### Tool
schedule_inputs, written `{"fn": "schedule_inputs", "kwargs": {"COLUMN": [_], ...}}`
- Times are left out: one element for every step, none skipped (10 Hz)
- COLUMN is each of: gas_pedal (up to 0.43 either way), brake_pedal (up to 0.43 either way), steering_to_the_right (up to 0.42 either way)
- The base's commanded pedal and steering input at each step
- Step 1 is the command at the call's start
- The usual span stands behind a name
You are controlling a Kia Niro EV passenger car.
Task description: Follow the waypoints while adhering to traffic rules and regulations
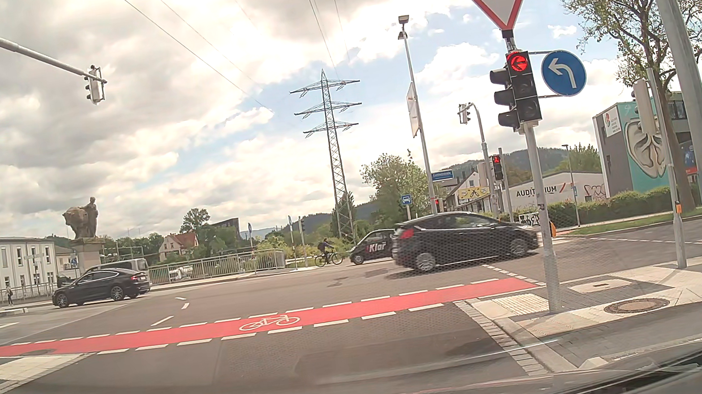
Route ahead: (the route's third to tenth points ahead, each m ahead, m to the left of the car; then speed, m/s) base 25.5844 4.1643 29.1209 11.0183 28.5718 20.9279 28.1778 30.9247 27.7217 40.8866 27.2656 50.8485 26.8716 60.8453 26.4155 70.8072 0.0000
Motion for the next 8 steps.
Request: {"fn": "schedule_inputs", "kwargs": {"gas_pedal": [0.0, 0.0, 0.0, 0.0, 0.0, 0.0, 0.0, 0.0], "brake_pedal": [0.25, 0.25, 0.25, 0.25, 0.25, 0.25, 0.25, 0.25], "steering_to_the_right": [-0.004, -0.004, -0.004, -0.004, -0.004, -0.004, -0.004, -0.004]}}
